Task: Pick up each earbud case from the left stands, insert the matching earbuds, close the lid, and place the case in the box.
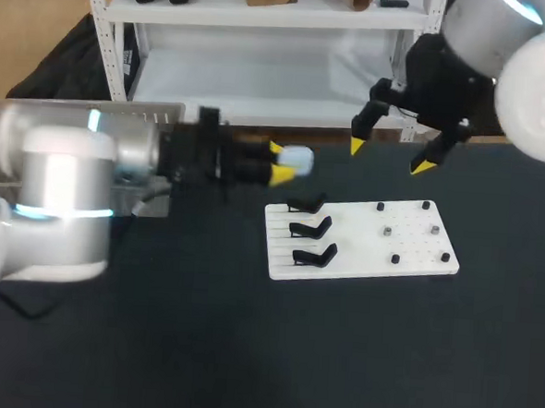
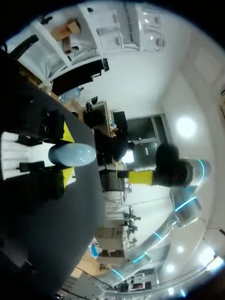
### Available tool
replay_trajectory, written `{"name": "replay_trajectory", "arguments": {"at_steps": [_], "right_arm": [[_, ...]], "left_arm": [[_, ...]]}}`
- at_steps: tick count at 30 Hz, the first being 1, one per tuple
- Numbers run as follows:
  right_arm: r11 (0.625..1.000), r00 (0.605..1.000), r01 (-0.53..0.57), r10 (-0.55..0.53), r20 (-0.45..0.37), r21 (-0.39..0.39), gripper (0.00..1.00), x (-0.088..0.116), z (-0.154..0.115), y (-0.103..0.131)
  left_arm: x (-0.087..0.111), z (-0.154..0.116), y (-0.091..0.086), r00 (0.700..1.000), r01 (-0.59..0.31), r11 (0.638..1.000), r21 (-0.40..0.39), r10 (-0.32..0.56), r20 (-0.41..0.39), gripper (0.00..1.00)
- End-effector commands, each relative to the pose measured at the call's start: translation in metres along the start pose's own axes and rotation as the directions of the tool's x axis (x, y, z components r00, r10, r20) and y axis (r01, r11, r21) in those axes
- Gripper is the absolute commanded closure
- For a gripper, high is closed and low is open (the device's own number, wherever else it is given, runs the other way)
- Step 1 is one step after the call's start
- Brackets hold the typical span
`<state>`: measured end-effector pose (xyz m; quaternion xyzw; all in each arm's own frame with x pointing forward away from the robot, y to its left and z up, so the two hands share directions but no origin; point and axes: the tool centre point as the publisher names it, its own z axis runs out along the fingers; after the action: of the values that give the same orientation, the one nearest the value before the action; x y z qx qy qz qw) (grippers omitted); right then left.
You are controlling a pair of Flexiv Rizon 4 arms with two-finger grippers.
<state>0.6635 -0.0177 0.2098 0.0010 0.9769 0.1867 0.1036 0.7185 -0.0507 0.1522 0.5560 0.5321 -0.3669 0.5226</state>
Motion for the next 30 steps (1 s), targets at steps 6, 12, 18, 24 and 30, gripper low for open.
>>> {"name": "replay_trajectory", "arguments": {"at_steps": [6, 12, 18, 24, 30], "right_arm": [[1.0, 0.999, -0.002, 0.002, 0.048, -0.004, 0.0, 0.007, -0.001, -0.003], [1.0, 0.999, -0.002, 0.002, 0.048, -0.004, 0.0, 0.007, -0.001, -0.003], [1.0, 0.999, -0.002, 0.002, 0.048, -0.004, 0.0, 0.007, -0.001, -0.003], [1.0, 0.999, -0.002, 0.002, 0.048, -0.004, 0.0, 0.007, -0.001, -0.003], [1.0, 0.999, -0.002, 0.002, 0.048, -0.004, 0.0, 0.007, -0.001, -0.003]], "left_arm": [[-0.018, -0.085, 0.021, 0.97, 0.001, 0.971, -0.238, -0.059, -0.235, 1.0], [-0.008, -0.114, 0.047, 0.93, 0.023, 0.945, -0.327, -0.14, -0.339, 1.0], [0.009, -0.144, 0.071, 0.859, 0.059, 0.896, -0.44, -0.271, -0.435, 1.0], [0.034, -0.176, 0.09, 0.822, 0.127, 0.82, -0.558, -0.402, -0.404, 1.0], [0.054, -0.194, 0.106, 0.802, 0.157, 0.755, -0.637, -0.473, -0.364, 1.0]]}}
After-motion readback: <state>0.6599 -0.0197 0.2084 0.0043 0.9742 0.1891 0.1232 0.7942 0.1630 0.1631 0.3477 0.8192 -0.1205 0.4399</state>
